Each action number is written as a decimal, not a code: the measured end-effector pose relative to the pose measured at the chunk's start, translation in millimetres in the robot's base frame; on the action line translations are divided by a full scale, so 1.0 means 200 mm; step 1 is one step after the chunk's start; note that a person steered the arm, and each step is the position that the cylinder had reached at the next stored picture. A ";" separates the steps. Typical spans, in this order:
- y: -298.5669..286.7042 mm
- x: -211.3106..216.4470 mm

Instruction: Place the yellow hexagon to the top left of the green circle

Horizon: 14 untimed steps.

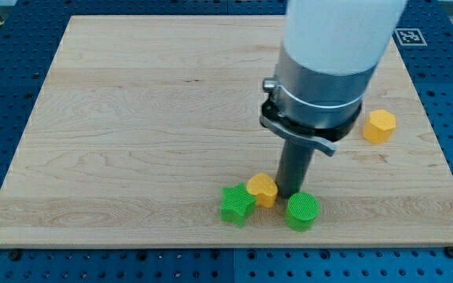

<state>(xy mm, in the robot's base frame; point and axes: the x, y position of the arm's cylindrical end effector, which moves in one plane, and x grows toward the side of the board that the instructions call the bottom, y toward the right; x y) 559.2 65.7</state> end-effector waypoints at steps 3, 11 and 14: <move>0.51 -0.87; 0.70 -0.57; 0.45 -0.54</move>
<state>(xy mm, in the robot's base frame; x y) 450.9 156.0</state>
